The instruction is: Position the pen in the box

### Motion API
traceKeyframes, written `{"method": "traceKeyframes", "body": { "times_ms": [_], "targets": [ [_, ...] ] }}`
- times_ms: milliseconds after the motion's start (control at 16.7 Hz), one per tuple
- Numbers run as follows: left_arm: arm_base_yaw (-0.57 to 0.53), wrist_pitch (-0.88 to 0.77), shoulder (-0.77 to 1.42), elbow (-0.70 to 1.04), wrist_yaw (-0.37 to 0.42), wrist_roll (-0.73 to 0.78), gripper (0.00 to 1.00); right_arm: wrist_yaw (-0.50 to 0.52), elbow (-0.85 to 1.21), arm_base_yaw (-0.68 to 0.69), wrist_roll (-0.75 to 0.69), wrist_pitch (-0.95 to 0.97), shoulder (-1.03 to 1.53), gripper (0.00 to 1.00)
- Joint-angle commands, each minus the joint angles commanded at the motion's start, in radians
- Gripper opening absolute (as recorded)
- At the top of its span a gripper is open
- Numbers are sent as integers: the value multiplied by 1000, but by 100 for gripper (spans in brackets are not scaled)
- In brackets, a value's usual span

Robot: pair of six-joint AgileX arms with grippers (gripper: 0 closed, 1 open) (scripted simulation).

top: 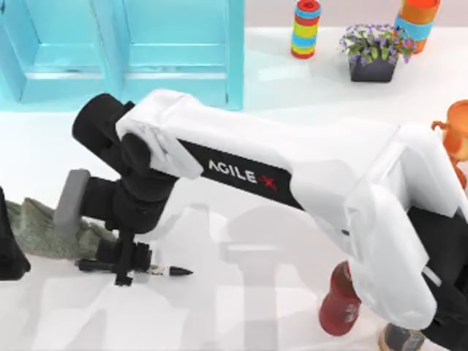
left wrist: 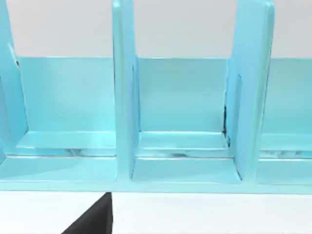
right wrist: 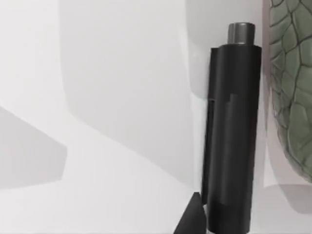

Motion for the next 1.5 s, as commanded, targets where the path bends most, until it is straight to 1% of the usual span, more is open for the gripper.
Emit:
{"method": "traceKeyframes", "body": {
  "times_ms": [180,240,660,720,900,1200,1500],
  "targets": [
    [0,0,0,0,0,0,100,0,0,0,0,0,0,2],
    [0,0,0,0,0,0,100,0,0,0,0,0,0,0],
    [0,0,0,0,0,0,100,0,0,0,0,0,0,0],
    [0,0,0,0,0,0,100,19,28,-16,-14,5,-42,0],
    [0,0,0,0,0,0,100,28,54,-25,-34,-28,-40,0],
    [0,0,0,0,0,0,100,64,220,-22,-86,-219,-26,0],
    [0,0,0,0,0,0,100,59,423,23,-66,-433,40,0]
  ]
}}
